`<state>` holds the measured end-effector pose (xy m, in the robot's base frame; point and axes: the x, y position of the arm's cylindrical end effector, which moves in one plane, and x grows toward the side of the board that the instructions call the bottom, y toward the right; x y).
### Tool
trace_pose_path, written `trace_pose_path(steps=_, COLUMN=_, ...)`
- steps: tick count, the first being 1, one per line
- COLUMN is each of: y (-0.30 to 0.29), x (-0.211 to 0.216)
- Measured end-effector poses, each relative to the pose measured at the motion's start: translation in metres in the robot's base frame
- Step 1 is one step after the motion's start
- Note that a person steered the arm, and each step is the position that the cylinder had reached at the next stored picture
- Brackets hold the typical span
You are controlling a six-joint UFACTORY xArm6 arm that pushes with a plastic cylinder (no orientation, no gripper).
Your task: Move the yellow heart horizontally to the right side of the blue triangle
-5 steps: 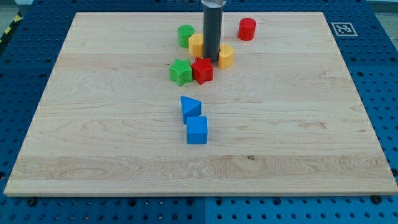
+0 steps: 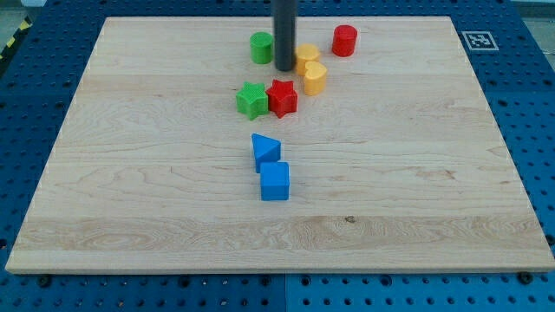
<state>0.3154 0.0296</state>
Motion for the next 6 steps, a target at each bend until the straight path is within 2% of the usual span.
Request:
trace_pose_path(steps=1, y=0.055, x=0.041)
trace_pose_path(steps=3, y=0.047, x=0.053)
trace_pose_path(steps=5, y=0.05, x=0.158)
trace_pose_path(steps=6, y=0.05, x=0.149)
